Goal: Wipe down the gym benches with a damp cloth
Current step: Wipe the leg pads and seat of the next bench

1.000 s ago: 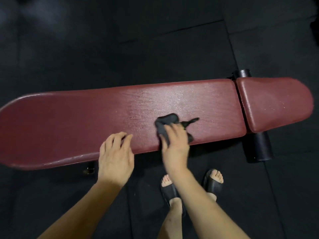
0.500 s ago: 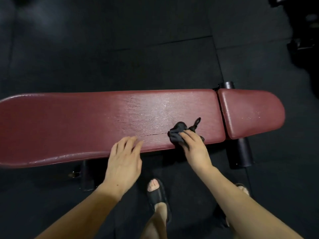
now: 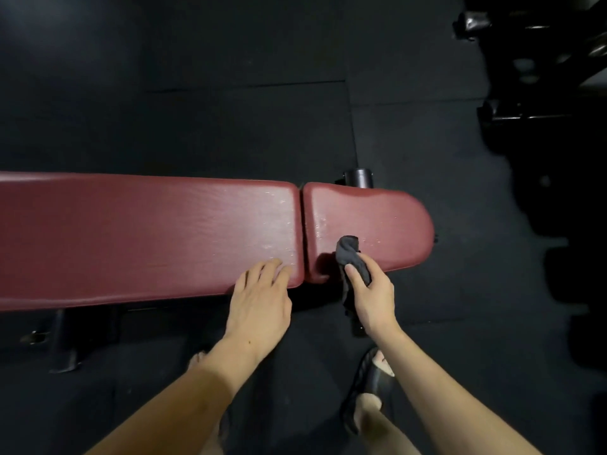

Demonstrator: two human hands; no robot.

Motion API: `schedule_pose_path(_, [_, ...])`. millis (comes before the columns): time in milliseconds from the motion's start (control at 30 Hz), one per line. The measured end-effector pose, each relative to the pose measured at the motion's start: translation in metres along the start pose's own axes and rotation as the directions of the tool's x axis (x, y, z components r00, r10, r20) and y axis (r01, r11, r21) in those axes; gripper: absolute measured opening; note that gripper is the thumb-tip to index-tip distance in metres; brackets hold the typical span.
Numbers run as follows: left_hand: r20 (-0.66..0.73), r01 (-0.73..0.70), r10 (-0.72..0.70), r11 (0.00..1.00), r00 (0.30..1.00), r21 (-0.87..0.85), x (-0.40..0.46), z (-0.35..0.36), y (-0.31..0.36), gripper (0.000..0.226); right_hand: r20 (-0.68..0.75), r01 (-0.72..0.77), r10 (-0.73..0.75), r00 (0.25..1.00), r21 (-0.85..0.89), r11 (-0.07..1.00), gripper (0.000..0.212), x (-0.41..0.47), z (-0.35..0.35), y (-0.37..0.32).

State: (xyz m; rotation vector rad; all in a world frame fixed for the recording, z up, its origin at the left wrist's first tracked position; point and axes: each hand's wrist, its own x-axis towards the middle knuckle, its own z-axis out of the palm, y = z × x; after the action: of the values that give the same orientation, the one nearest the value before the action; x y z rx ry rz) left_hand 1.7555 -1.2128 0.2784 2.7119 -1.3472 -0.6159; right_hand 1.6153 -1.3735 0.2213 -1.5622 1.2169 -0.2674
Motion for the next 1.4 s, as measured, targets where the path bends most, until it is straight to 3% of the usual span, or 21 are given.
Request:
schedule_pose_path(200, [-0.013,0.049,-0.049,0.998,0.999,-0.038,0.046,0.016,0.06,0.048,-0.045,0.137,-0.138,0.989,-0.032,0.99,0.021,0.05,-0.036,-0.01])
schedule_pose_path(433, [-0.023,0.023,-0.021,0.998,1.0,0.057,0.106,0.024,0.034,0.052,0.008,0.274,-0.275,0.961,-0.143,0.951,0.033,0.127,0.014,-0.023])
schedule_pose_path(600, [-0.012,-0.01,0.012,0.987,1.0,0.162,0.138,0.033,0.003,0.052,0.099,0.436,-0.431,0.897,-0.352,0.828,0.027,0.19,0.085,-0.033])
schedule_pose_path(733, [0.027,-0.026,0.022,0.985,0.999,0.172,0.153,0.045,0.007,0.052,0.219,0.553,-0.517,0.828,-0.47,0.688,0.028,0.206,0.075,-0.015])
schedule_pose_path(800, [0.045,-0.046,0.038,0.981,0.998,0.19,0.163,0.047,0.008,0.054,0.211,0.534,-0.503,0.838,-0.502,0.68,0.028,0.222,0.042,0.003])
schedule_pose_path(900, [0.036,-0.05,0.043,0.976,0.998,0.213,0.176,0.046,0.004,0.055,0.07,0.362,-0.403,0.913,-0.598,0.715,0.028,0.249,-0.007,0.025])
schedule_pose_path(1000, [0.024,-0.042,0.038,0.979,0.999,0.201,0.182,0.045,0.003,0.055,-0.025,0.26,-0.338,0.941,-0.586,0.767,0.034,0.251,0.004,0.02])
schedule_pose_path(1067, [0.017,-0.043,0.04,0.983,0.999,0.18,0.182,0.044,0.002,0.055,-0.029,0.278,-0.353,0.935,-0.558,0.782,0.034,0.244,0.034,0.002])
schedule_pose_path(1167, [0.046,-0.061,0.053,0.976,0.998,0.211,0.18,0.044,0.0,0.056,0.129,0.43,-0.422,0.897,-0.474,0.768,0.033,0.233,0.063,-0.019])
schedule_pose_path(1300, [0.044,-0.034,0.025,0.972,0.999,0.232,0.184,0.045,0.011,0.058,0.292,0.591,-0.516,0.805,-0.468,0.656,0.028,0.25,0.011,0.008])
schedule_pose_path(1400, [0.047,-0.076,0.067,0.972,0.997,0.223,0.192,0.05,0.034,0.059,0.11,0.455,-0.479,0.871,-0.549,0.701,0.019,0.274,-0.068,0.052])
